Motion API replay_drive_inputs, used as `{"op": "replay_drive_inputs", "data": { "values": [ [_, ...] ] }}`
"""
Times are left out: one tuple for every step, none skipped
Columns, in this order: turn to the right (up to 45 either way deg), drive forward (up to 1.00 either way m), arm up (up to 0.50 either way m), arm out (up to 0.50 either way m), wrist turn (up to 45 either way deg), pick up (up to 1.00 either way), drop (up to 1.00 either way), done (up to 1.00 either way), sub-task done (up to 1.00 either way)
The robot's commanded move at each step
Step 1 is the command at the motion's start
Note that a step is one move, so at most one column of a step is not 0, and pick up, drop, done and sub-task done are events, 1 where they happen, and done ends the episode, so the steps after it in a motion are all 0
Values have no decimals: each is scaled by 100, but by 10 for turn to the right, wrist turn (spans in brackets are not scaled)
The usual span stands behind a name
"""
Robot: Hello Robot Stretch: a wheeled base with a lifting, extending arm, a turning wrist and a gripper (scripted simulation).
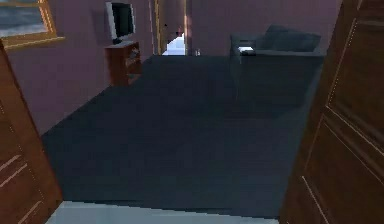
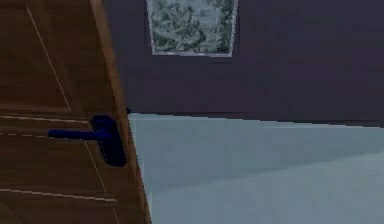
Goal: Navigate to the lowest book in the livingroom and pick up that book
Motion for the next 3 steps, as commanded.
{"op": "replay_drive_inputs", "data": {
  "values": [
    [30, 0, 0, 0, 0, 0, 0, 0, 0],
    [0, 100, 0, 0, 0, 0, 0, 0, 0],
    [30, 0, 0, 0, 0, 0, 0, 0, 0]
  ]
}}
